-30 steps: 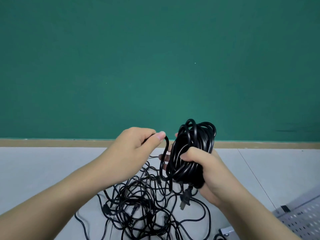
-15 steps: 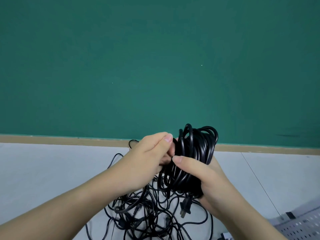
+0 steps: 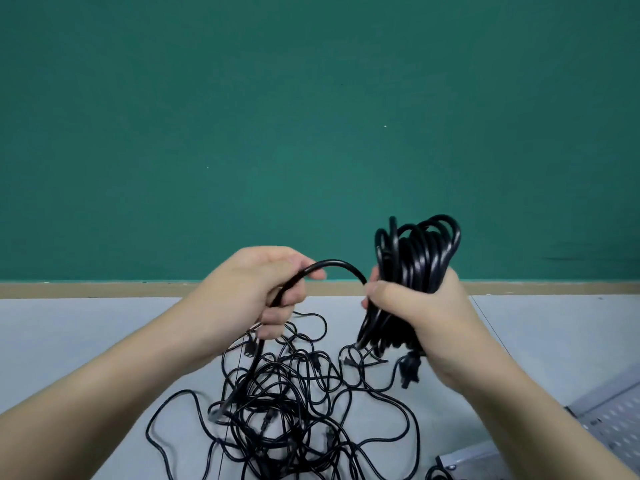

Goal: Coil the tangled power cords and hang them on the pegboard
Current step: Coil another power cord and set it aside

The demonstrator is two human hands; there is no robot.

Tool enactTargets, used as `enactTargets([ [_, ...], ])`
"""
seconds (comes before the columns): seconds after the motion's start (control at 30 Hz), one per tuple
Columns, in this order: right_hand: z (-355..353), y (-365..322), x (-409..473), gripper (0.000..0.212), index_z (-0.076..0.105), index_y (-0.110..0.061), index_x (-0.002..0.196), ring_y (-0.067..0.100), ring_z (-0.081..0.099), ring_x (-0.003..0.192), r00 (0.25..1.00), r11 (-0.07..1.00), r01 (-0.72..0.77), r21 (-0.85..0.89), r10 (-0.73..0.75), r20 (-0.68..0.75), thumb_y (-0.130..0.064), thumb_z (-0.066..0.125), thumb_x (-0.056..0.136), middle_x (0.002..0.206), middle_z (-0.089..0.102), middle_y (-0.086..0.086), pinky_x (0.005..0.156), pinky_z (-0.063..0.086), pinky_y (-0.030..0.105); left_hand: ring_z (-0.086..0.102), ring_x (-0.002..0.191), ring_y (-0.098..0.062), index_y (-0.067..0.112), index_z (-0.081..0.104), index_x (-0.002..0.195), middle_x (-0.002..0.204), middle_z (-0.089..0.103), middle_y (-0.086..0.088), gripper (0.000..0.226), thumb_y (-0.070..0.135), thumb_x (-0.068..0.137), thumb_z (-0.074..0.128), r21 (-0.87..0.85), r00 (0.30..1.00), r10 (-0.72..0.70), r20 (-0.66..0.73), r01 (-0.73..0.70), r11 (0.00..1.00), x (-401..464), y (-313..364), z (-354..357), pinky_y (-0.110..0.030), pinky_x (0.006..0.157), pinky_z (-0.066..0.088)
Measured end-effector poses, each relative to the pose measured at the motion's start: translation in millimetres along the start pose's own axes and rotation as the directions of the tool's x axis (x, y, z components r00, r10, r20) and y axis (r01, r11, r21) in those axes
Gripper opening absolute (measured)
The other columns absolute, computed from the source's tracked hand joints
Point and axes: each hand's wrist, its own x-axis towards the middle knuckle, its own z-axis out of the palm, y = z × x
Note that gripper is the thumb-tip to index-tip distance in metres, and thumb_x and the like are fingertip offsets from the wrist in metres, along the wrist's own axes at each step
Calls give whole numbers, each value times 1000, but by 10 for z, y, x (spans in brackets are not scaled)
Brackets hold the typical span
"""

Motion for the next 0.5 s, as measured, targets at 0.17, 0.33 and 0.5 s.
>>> enactTargets([
  [0.17, -359, -50, 111, 40, 59, 6, 86, 35, 65, 69, 987, 995, 16, 102, 0, -160, -22, 78, 65, 72, 63, 20, 57, 50, 39, 22, 49, -13, 12, 68, 82, 58, 32, 3, 49, 44, 107, 41, 420, 991, -136, 11, 119, 900, -23, -81, -179, -25, 48, 22],
  [0.33, -383, -69, 76, 41, 61, 2, 95, 33, 71, 77, 986, 971, -51, 232, 86, -140, -24, 79, 68, 75, 67, 11, 55, 52, 34, 17, 55, -14, 25, 73, 99, 61, 27, 6, 28, 35, 107, 47, 238, 997, 76, 32, -82, 968, -19, -25, -171, -23, 49, 19],
  [0.5, -75, -48, -39, 45, 61, 0, 98, 24, 71, 75, 982, 913, -186, 363, 183, 44, -31, 80, 72, 83, 61, 17, 54, 52, 27, 25, 52, -11, 45, 66, 126, 60, 34, 4, 33, 26, 109, 45, 265, 978, 188, 92, -206, 942, -31, -103, 110, -21, 47, 26],
])
